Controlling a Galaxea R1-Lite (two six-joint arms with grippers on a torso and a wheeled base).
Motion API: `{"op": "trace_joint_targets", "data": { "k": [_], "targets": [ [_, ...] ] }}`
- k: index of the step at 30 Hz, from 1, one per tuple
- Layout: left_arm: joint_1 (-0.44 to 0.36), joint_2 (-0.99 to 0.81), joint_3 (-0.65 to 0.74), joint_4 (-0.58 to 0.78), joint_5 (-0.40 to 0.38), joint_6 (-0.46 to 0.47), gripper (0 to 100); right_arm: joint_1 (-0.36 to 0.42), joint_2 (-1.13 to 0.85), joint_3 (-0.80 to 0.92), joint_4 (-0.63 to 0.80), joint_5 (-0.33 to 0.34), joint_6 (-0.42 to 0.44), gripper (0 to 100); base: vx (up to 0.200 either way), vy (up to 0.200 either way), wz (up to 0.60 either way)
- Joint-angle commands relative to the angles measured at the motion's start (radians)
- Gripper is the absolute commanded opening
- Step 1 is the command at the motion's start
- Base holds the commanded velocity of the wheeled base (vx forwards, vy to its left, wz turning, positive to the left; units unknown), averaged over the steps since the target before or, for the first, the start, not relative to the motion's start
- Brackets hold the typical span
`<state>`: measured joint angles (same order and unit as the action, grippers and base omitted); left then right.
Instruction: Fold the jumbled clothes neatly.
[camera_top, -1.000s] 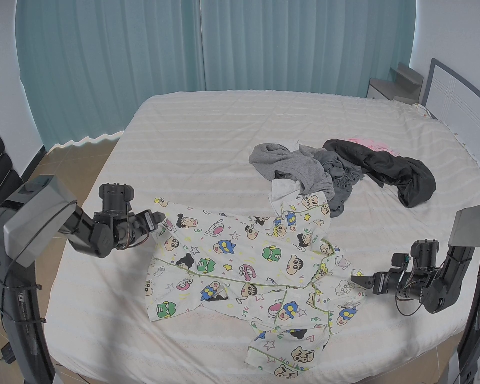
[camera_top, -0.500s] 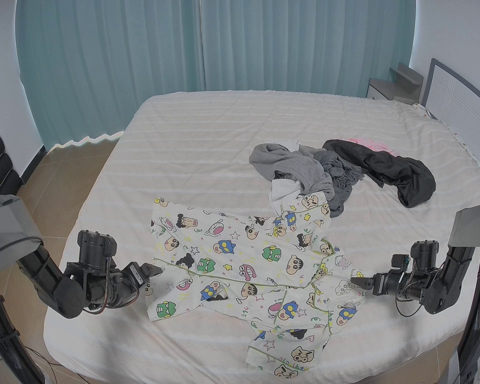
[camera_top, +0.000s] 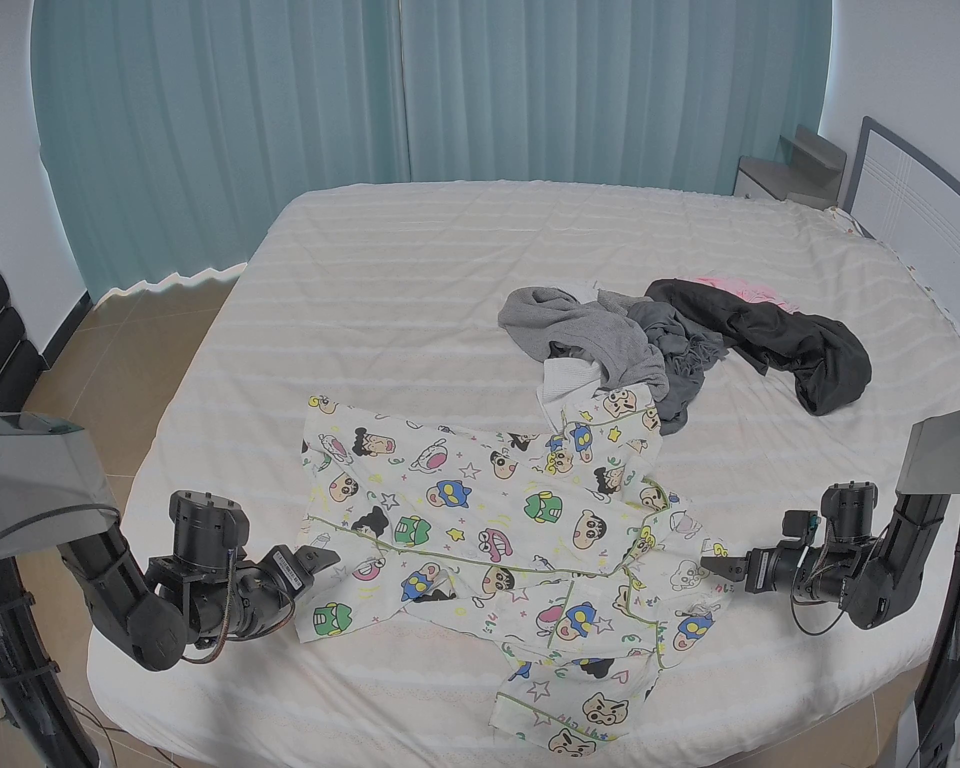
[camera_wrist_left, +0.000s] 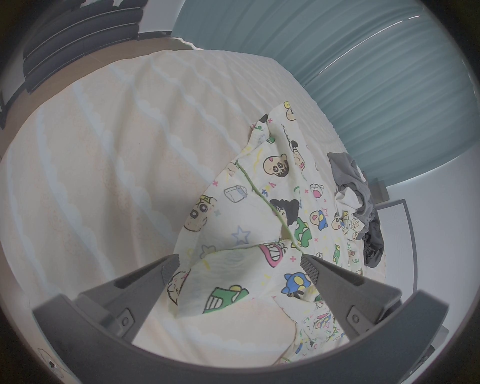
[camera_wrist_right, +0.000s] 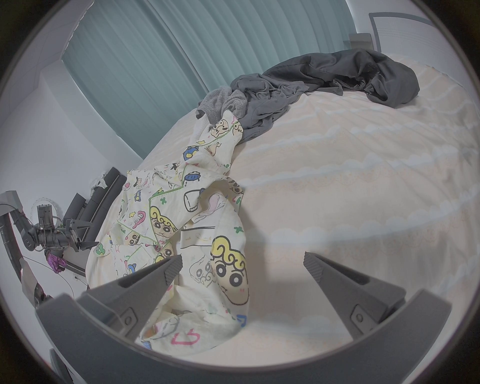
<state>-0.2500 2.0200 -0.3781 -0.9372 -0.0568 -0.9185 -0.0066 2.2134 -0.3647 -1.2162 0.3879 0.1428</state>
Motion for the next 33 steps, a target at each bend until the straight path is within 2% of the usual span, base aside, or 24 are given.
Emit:
{"op": "trace_joint_targets", "data": {
  "k": [1,6,14,15,26,33],
  "targets": [
    [-0.011,0.091,0.004,-0.032,0.009,0.000,100,-0.001,0.003,0.000,0.000,0.000,0.000,100,0.000,0.000,0.00],
    [-0.028,0.106,0.004,-0.034,0.008,-0.003,100,0.000,0.008,-0.002,-0.003,0.000,0.000,100,0.000,0.000,0.00],
    [-0.049,0.111,-0.005,-0.043,0.011,-0.014,100,0.000,0.046,0.023,-0.111,-0.001,0.006,100,0.000,0.000,0.00],
    [-0.049,0.111,-0.005,-0.045,0.011,-0.016,0,0.000,0.046,0.024,-0.115,-0.001,0.006,100,0.000,0.000,0.00],
    [-0.017,0.101,0.002,-0.117,0.032,-0.006,0,0.000,0.052,0.027,-0.135,-0.001,0.008,100,0.000,0.000,0.00],
    [0.040,0.068,-0.004,-0.184,0.032,0.081,0,0.000,0.051,0.027,-0.135,-0.001,0.008,100,0.000,0.000,0.00]
  ]
}}
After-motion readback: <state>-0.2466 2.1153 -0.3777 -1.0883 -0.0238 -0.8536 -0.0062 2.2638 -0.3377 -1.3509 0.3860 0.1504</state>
